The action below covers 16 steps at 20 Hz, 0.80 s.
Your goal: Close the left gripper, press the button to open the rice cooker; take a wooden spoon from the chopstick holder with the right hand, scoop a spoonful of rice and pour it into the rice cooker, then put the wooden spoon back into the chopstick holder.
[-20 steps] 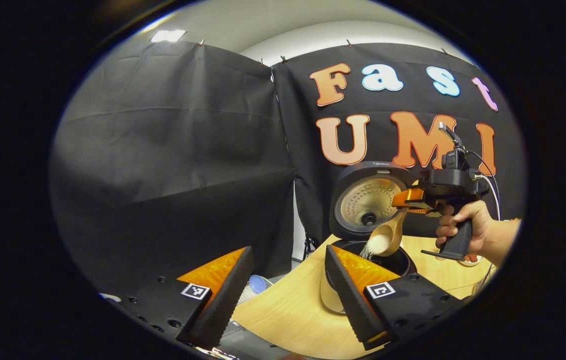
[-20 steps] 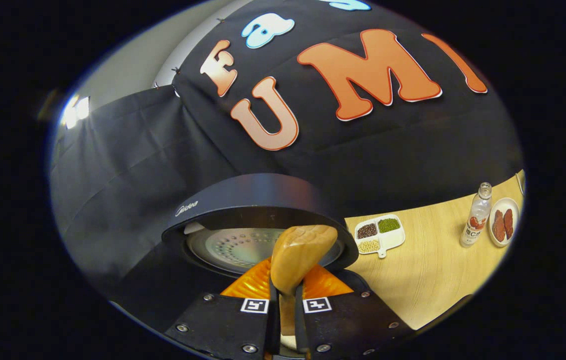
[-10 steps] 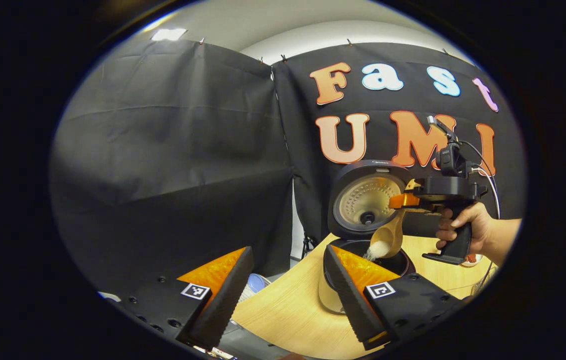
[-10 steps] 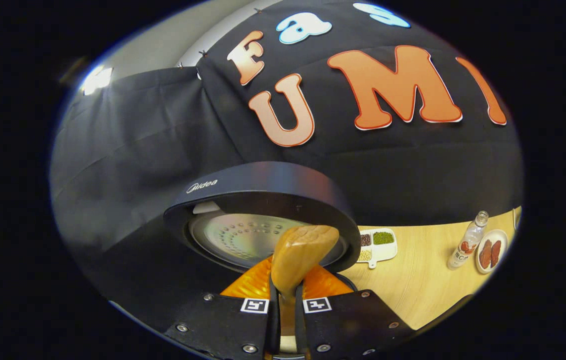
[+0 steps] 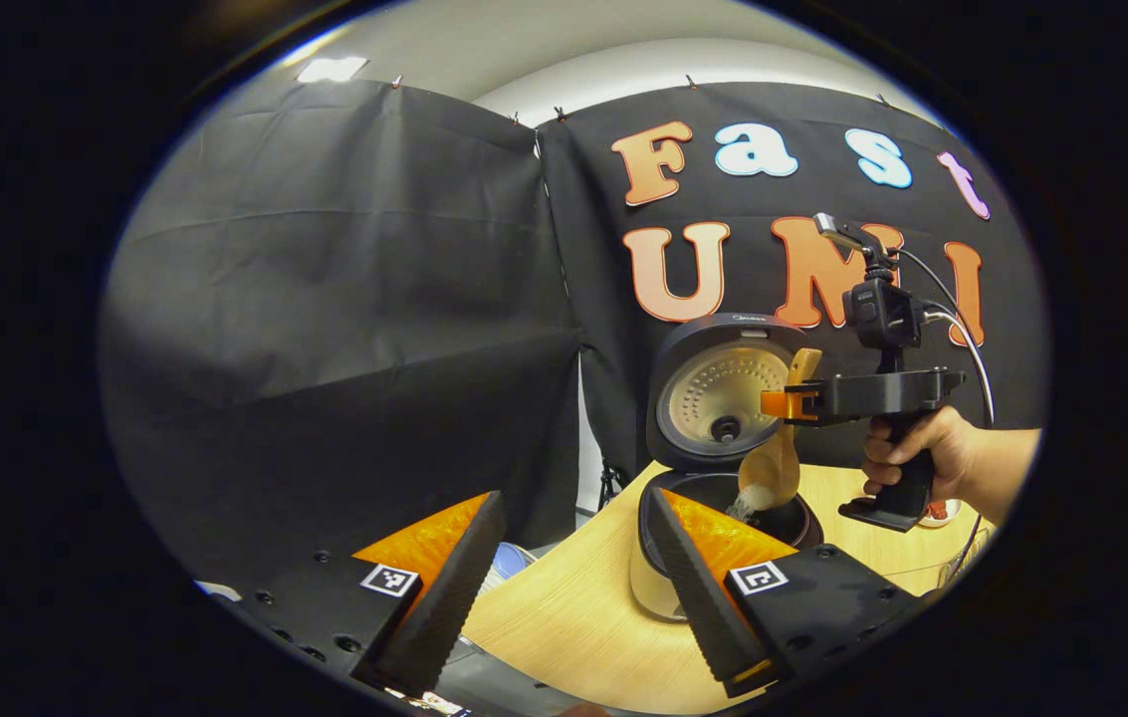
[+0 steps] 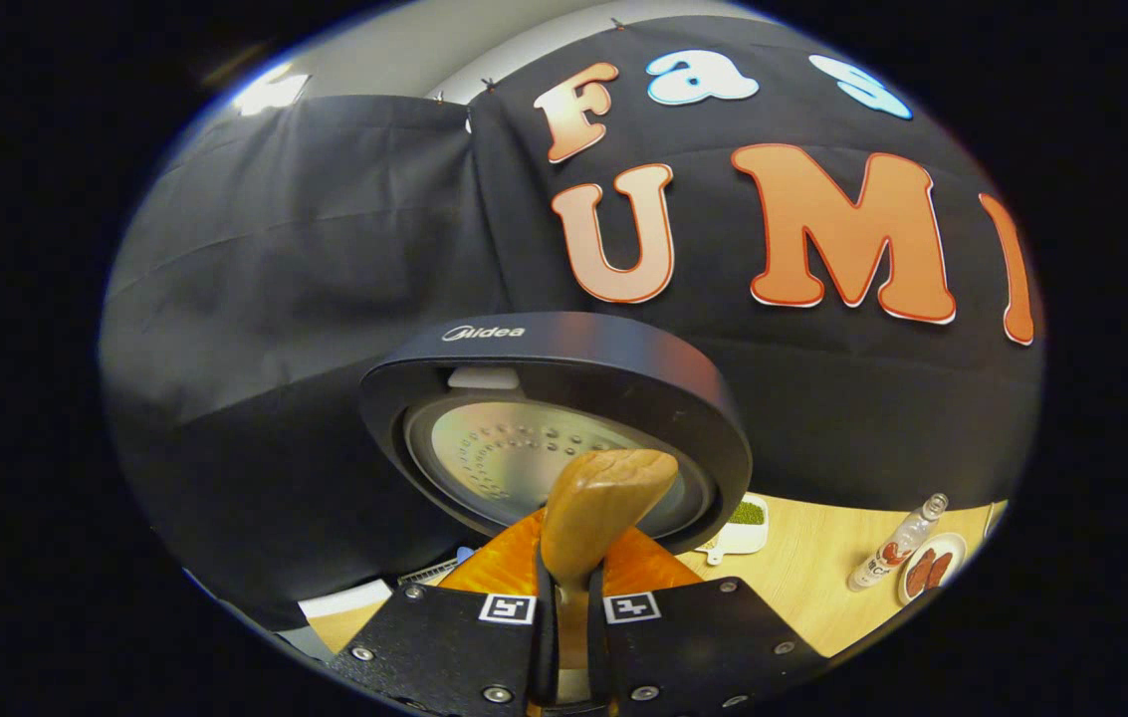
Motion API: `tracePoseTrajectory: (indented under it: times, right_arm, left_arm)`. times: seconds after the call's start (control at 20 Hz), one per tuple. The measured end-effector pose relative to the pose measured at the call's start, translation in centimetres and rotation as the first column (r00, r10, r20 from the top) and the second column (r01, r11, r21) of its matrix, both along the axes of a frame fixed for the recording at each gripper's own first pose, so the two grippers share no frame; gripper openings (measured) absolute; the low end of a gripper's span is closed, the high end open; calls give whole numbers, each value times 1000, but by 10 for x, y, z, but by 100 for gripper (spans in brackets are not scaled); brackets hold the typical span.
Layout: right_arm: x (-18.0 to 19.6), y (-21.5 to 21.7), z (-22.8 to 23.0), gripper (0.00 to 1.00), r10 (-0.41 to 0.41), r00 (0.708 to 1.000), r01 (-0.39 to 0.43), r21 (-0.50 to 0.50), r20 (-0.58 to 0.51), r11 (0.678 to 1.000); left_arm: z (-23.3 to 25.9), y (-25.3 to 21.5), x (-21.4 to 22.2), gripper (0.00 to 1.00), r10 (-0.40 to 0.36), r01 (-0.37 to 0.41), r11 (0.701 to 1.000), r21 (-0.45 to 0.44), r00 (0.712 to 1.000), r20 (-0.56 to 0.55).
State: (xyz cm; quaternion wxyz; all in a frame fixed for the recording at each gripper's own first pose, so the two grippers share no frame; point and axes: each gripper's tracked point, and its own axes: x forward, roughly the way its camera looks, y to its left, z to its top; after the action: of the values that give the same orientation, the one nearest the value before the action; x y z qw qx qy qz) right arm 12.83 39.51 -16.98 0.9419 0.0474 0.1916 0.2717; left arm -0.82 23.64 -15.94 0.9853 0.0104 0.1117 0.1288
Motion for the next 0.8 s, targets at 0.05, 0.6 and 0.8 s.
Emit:
tracePoseTrajectory:
  times: [0.05,0.6,0.8]
  right_arm:
    - [-1,2,1,11,13,1000,-13,-20,19,1000]
    - [-20,4,5,11,95,981,-65,-179,167,982]
    - [-10,-17,8,11,10,999,-10,5,33,1000]
  left_arm:
    - [-1,0,-1,98,0,0,1000,0,1000,-1]
    - [3,-6,0,98,-17,17,1000,6,1000,1]
    - [10,-13,-1,98,-20,20,1000,4,1000,8]
